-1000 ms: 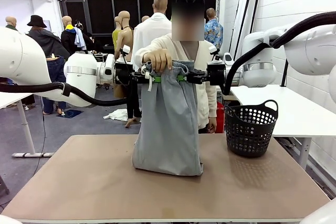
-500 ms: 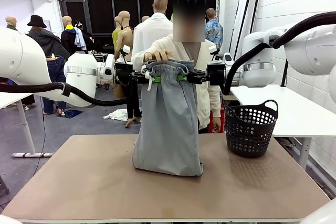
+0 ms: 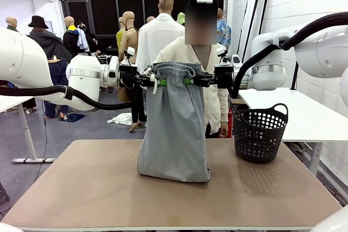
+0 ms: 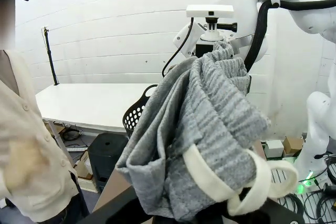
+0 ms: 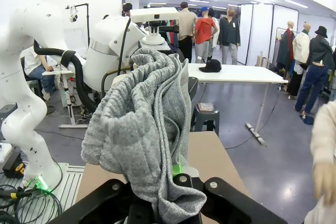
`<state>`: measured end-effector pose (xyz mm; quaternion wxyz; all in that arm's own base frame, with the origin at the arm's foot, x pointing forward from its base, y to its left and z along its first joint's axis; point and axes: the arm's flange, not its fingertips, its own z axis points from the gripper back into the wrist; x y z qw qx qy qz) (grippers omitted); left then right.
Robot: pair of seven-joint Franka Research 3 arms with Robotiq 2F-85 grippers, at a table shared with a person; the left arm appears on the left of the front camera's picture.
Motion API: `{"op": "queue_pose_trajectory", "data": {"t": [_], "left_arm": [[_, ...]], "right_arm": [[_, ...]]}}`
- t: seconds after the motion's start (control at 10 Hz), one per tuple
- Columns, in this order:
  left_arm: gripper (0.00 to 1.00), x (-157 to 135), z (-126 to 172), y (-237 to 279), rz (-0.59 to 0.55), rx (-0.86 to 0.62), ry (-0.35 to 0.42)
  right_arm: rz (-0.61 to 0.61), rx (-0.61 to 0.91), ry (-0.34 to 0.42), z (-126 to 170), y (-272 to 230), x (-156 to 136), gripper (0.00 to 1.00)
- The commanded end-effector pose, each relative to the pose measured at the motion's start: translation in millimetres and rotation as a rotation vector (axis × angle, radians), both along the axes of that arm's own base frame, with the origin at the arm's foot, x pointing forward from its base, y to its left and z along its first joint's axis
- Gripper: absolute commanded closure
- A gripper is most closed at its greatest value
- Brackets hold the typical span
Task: Fold the training pants.
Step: Fold the Training pants in half.
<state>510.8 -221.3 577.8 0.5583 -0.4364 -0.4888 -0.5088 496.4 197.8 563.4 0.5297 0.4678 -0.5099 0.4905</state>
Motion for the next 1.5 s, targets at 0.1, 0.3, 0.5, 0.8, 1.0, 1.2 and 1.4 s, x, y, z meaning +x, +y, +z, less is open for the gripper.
{"op": "queue_pose_trajectory", "data": {"t": [0.1, 0.3, 0.5, 0.8, 1.0, 1.2, 1.4], "left_arm": [[1.0, -2.6, 3.4, -1.0, -0.005, -0.024, 0.003], [1.0, -2.6, 3.4, -1.0, -0.005, -0.024, 0.003], [1.0, -2.6, 3.4, -1.0, -0.005, -0.024, 0.003], [1.0, -2.6, 3.4, -1.0, -0.005, -0.024, 0.003], [1.0, -2.6, 3.4, -1.0, -0.005, -0.024, 0.003], [1.0, -2.6, 3.4, -1.0, -0.005, -0.024, 0.003], [1.0, -2.6, 3.4, -1.0, -0.005, -0.024, 0.003]], "right_arm": [[0.004, 0.006, -0.002, 2.0, 1.6, -1.3, 1.0], [0.004, 0.006, -0.002, 2.0, 1.6, -1.3, 1.0], [0.004, 0.006, -0.002, 2.0, 1.6, -1.3, 1.0], [0.004, 0.006, -0.002, 2.0, 1.6, -1.3, 1.0], [0.004, 0.006, -0.002, 2.0, 1.6, -1.3, 1.0], [0.004, 0.006, -0.002, 2.0, 1.6, -1.3, 1.0], [0.004, 0.006, -0.002, 2.0, 1.6, -1.3, 1.0]]}}
